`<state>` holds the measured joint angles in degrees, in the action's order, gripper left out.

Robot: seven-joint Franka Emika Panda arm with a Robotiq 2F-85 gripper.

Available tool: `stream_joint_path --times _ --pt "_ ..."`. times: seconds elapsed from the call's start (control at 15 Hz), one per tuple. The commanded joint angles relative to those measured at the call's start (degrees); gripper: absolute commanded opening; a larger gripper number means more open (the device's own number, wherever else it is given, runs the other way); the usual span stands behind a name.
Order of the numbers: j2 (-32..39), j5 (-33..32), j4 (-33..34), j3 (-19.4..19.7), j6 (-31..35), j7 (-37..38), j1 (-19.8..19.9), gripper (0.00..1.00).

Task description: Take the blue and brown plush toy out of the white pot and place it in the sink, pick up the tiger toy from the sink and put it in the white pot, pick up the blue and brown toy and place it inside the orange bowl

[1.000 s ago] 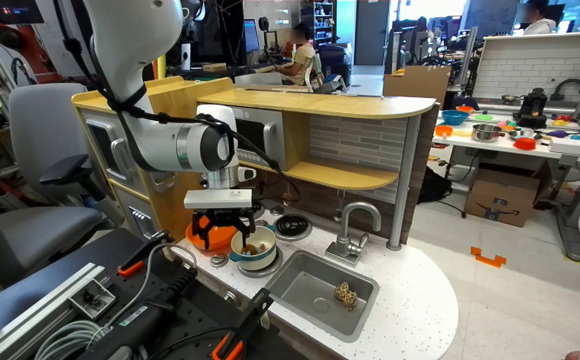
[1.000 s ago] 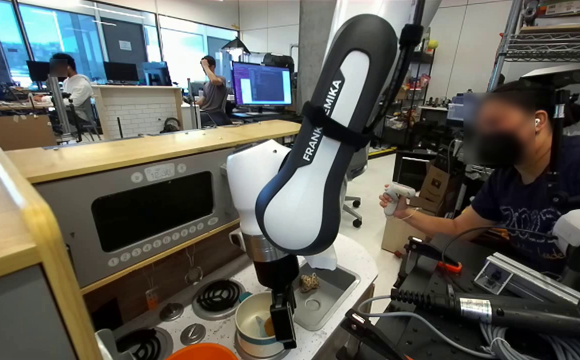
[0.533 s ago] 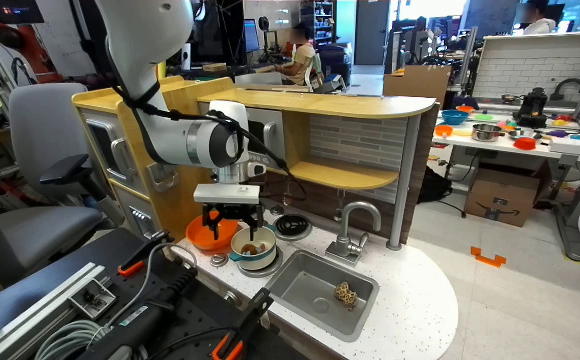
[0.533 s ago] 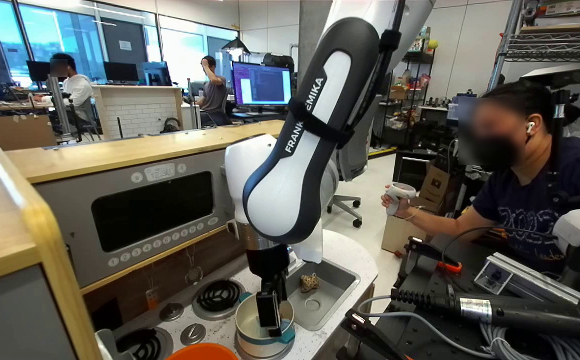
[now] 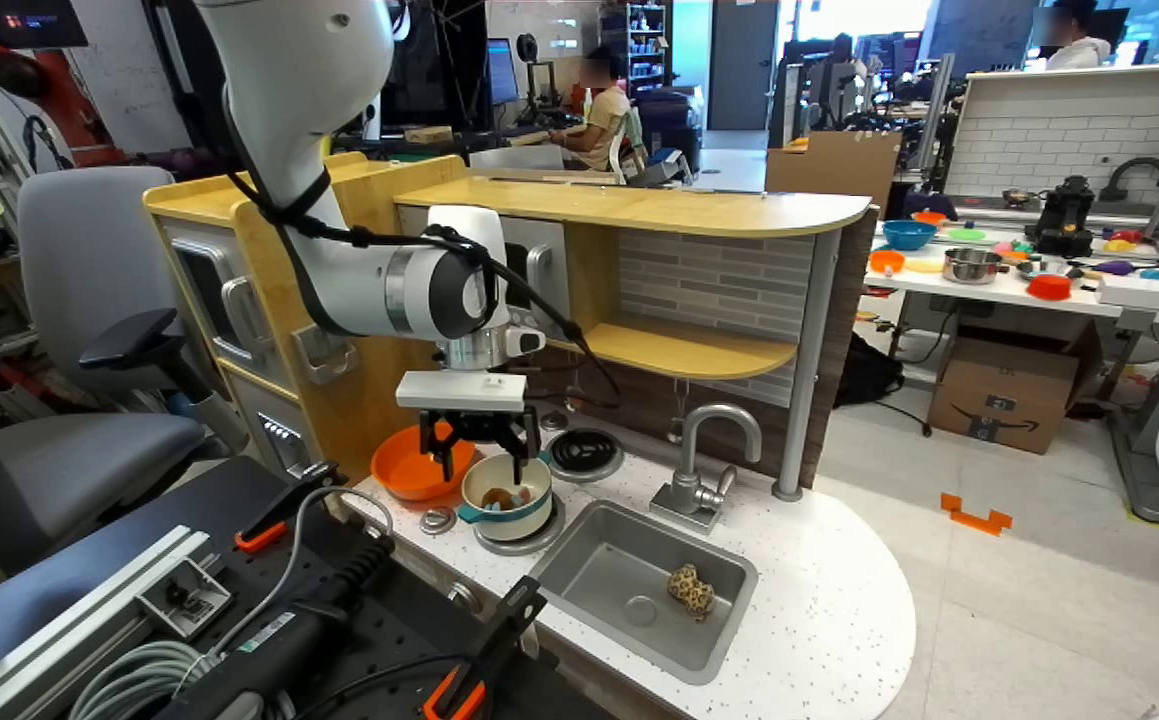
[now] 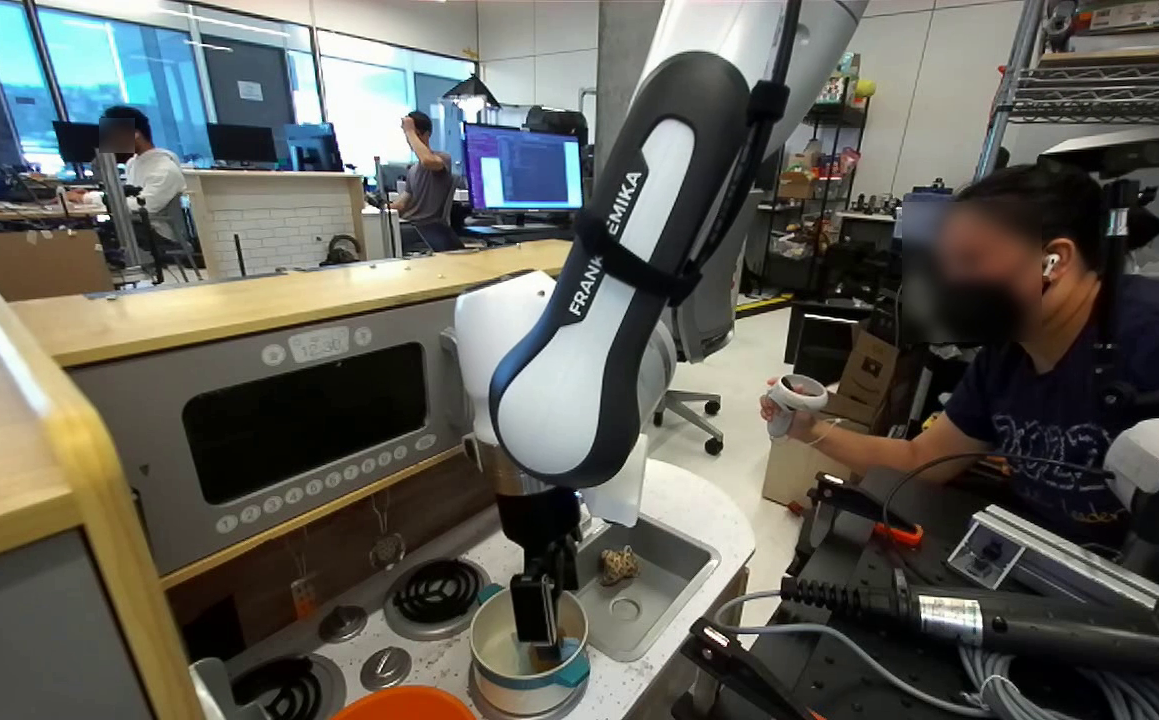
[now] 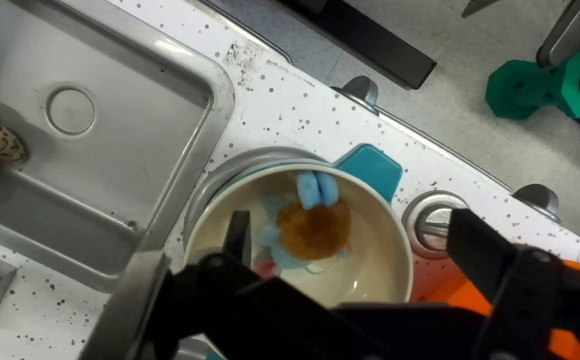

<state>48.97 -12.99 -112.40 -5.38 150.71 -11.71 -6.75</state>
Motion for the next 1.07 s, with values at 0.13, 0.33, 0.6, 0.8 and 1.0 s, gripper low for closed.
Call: stream_joint_path --times 0.13,0.33,0.6,0.8,1.0 --pt "3.3 0.6 4.2 2.7 1.2 5.6 -2.1 1.0" --pt "4.7 0.7 6.3 3.2 0.6 7.1 -2.3 1.0" --pt "6.3 -0.1 7.7 4.1 1.1 8.7 -3.7 1.0" --pt "7.2 -0.7 8.0 4.9 1.8 9.6 -5.3 1.0" --pt "7.9 -1.5 8.1 5.9 2.4 10.4 -7.5 1.0"
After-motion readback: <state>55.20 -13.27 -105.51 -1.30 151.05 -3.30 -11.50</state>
